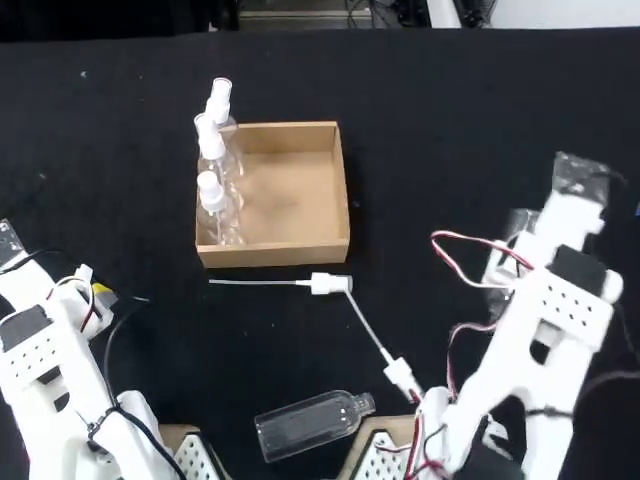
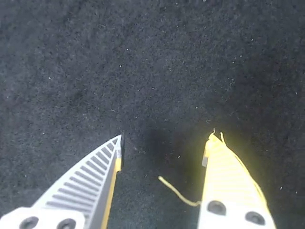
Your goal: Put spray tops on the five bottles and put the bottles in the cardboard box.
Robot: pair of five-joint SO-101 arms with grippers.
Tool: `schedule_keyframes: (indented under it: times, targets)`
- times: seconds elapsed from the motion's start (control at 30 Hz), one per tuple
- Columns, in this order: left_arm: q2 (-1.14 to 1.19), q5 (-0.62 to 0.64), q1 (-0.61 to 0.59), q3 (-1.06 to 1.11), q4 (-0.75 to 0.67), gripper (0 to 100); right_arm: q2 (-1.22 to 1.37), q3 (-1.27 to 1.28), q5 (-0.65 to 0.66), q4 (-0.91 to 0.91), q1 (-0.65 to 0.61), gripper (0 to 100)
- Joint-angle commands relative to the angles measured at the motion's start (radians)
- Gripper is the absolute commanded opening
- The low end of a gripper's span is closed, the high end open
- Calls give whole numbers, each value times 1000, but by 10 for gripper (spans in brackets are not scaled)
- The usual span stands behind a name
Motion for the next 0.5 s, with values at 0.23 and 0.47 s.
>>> schedule_keyframes:
  times: [0.23, 0.47]
  targets:
    - [-20, 63, -7, 22, -21, 263, 272, -117, -416, -95, -109, 64]
    - [-20, 97, 99, 53, -91, 263, 492, -220, -413, -87, -181, 261]
